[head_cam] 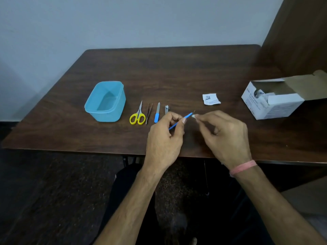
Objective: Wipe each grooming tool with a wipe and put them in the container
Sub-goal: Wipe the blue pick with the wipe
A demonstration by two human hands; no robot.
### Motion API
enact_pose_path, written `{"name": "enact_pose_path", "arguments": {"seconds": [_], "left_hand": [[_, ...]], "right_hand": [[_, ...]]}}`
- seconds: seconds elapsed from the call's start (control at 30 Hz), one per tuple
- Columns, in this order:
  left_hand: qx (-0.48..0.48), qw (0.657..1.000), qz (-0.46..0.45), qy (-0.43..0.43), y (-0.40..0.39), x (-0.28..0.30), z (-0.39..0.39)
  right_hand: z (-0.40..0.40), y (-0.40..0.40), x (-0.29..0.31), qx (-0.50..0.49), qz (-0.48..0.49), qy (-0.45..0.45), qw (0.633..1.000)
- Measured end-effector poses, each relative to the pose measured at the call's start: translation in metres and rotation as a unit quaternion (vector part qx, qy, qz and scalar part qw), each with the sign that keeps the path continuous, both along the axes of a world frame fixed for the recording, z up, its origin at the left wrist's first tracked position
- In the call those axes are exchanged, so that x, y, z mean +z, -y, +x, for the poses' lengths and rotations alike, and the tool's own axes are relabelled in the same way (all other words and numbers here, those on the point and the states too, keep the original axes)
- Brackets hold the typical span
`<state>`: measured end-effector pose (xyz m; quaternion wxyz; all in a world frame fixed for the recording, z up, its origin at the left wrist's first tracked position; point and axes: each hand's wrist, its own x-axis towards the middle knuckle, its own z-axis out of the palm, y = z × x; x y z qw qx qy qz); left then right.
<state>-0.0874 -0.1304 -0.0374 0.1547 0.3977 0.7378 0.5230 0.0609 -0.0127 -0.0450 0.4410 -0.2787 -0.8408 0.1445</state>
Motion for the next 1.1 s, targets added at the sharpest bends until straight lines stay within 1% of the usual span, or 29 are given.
{"name": "enact_pose_path", "arguments": {"seconds": [0.1, 0.23, 0.33, 0.4, 0.47, 0.53, 0.6, 0.77, 0.83, 0.93, 1.03, 1.1], "left_hand": [[0.014, 1.000, 0.014, 0.005, -0.0031, -0.0016, 0.0000], [0.008, 1.000, 0.010, -0.002, -0.0030, -0.0023, -0.0005], [-0.003, 1.000, 0.008, -0.003, -0.0015, -0.0026, -0.0011], [-0.011, 1.000, 0.006, -0.006, -0.0006, -0.0023, -0.0012], [-0.020, 1.000, 0.005, -0.014, -0.0002, -0.0029, -0.0020], [-0.023, 0.999, 0.008, -0.022, -0.0002, -0.0040, -0.0025], [-0.021, 0.999, 0.011, -0.028, 0.0000, -0.0045, -0.0020], [-0.004, 0.999, 0.012, -0.048, -0.0019, -0.0043, 0.0007], [-0.005, 0.998, 0.006, -0.065, -0.0020, -0.0045, 0.0013], [-0.015, 0.997, 0.002, -0.078, -0.0008, -0.0049, 0.0006], [-0.021, 0.997, 0.009, -0.075, -0.0002, -0.0061, -0.0012], [-0.018, 0.996, 0.009, -0.082, 0.0004, -0.0050, -0.0007]], "right_hand": [[0.0001, -0.0034, -0.0039, -0.007, 0.010, -0.014, 1.000], [0.0012, -0.0063, -0.0047, -0.029, -0.013, -0.054, 0.998], [0.0015, -0.0065, -0.0040, -0.039, -0.024, -0.063, 0.997], [0.0019, -0.0059, -0.0049, -0.025, -0.016, -0.047, 0.998], [0.0013, -0.0063, -0.0054, 0.004, -0.006, -0.010, 1.000], [0.0002, -0.0081, -0.0061, 0.017, -0.011, 0.007, 1.000], [0.0003, -0.0094, -0.0063, 0.007, -0.024, -0.011, 1.000], [0.0032, -0.0044, -0.0055, -0.022, -0.018, -0.047, 0.998], [0.0037, -0.0042, -0.0061, -0.020, -0.011, -0.026, 0.999], [0.0018, -0.0052, -0.0062, 0.008, -0.005, 0.022, 1.000], [0.0008, -0.0063, -0.0049, -0.005, -0.015, 0.007, 1.000], [0.0006, -0.0060, -0.0055, 0.004, -0.010, 0.009, 1.000]]}}
